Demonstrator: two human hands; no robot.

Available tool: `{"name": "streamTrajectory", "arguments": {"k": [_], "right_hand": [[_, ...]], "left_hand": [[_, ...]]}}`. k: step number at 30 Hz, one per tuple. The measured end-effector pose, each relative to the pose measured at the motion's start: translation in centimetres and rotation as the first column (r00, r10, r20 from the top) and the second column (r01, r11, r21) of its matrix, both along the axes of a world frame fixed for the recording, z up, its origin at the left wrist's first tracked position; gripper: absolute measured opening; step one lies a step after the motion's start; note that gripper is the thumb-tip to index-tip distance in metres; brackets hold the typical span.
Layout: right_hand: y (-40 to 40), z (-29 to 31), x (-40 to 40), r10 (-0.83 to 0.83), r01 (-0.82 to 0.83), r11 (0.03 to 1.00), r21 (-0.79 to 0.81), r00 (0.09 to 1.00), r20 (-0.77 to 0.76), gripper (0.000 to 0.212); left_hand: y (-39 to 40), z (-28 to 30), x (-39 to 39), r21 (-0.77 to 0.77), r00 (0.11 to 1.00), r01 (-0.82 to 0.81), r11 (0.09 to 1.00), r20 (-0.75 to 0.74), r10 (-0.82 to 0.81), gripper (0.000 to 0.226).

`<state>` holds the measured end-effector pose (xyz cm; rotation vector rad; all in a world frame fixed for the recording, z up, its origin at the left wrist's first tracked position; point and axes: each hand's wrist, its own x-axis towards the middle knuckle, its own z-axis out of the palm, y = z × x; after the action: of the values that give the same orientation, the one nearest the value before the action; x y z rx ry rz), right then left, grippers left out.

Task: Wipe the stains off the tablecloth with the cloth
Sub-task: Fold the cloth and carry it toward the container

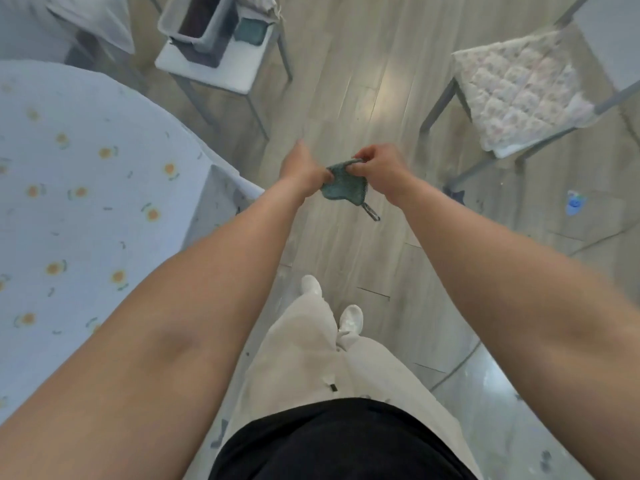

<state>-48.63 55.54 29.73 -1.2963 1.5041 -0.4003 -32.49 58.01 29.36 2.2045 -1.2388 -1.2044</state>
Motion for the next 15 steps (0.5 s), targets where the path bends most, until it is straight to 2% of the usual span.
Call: {"name": "streamTrajectory", "arguments": {"k": [2,3,5,8,10,11,13,15], "right_hand": [[-3.2,-0.9,0.6,-0.055,0.051,0.998,0.046,0.993,0.107,0.011],[-4.8,-1.3,0.9,-0.081,0.071,0.995,0.066,0.984,0.159,0.016],[-9.0,-1.8,2.0,-0.099,0.084,0.993,0.079,0.973,0.207,0.018],[-15.2,-1.2,3.7,-0.134,0.107,0.987,0.120,0.960,0.247,0.015],[-18.9,-0.4,5.0,-0.183,0.130,0.975,0.182,0.932,0.314,0.016],[-21.1,0.3,5.8,-0.209,0.141,0.967,0.211,0.914,0.346,0.016],[-25.3,1.4,7.3,-0.271,0.165,0.949,0.269,0.863,0.427,0.018],[-29.3,2.0,8.6,-0.299,0.155,0.935,0.320,0.831,0.470,0.022]], "left_hand": [[-3.0,-0.7,1.0,-0.031,0.998,0.044,0.999,-0.047,-0.046,0.018],[-4.3,-0.8,1.3,-0.049,0.993,0.040,0.998,-0.109,-0.045,0.010],[-7.9,-1.3,2.3,-0.051,0.962,-0.045,0.998,-0.271,0.030,0.029],[-13.8,-1.1,3.6,-0.068,0.849,-0.238,0.969,-0.498,0.174,0.025],[-17.1,-0.8,4.7,-0.035,0.770,-0.296,0.954,-0.600,0.217,0.034],[-18.9,-0.5,5.2,0.000,0.742,-0.295,0.956,-0.631,0.229,0.042],[-21.6,-0.2,5.9,0.062,0.741,-0.248,0.967,-0.631,0.230,0.049],[-23.8,-0.2,6.5,0.100,0.742,-0.243,0.965,-0.621,0.251,0.032]]}}
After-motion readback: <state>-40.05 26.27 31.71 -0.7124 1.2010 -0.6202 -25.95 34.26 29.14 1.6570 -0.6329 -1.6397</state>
